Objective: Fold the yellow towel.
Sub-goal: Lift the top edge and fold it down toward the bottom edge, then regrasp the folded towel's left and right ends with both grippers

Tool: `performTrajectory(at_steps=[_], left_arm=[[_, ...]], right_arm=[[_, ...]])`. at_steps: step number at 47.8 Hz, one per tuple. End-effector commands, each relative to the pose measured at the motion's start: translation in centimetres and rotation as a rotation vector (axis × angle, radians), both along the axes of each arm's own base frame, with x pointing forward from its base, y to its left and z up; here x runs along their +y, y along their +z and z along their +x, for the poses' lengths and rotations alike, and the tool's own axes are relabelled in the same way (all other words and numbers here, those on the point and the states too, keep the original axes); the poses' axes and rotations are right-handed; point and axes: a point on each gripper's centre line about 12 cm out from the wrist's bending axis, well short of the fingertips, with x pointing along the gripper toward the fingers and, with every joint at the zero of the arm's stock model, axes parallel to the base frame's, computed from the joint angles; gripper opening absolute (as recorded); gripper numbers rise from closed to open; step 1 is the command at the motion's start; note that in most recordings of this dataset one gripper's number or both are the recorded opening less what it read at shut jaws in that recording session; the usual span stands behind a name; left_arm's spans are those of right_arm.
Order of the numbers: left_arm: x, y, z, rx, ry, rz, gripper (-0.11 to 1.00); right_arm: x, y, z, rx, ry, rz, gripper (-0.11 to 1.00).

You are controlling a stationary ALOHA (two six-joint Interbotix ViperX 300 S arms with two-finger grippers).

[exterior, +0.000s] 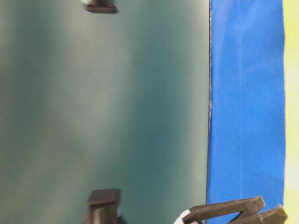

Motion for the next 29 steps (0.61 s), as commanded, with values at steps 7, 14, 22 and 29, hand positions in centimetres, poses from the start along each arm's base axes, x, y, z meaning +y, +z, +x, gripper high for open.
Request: performTrajectory(at_steps=[7,14,22,29], left_arm=[[1.8,-1.9,0.5,0.019,0.049,0.005,0.64],[2.5,-3.5,-0.2,0.065,0.072,0.002,0.64],[2.5,-3.8,-0.6,0.080,0.075,-0.001,0.64],[2.5,-3.8,-0.7,0.083,0.077,-0.002,0.64]], right_arm=[[-1.3,-1.8,0.3,0.045,-0.036,0.002,0.57],[-1.4,-2.9,0.3,0.070,-0.043,0.009,0.57],[-1.4,-3.3,0.1,0.086,-0.053,0.018,0.57],[-1.3,-3.2,0.2,0.083,-0.051,0.018,0.57]])
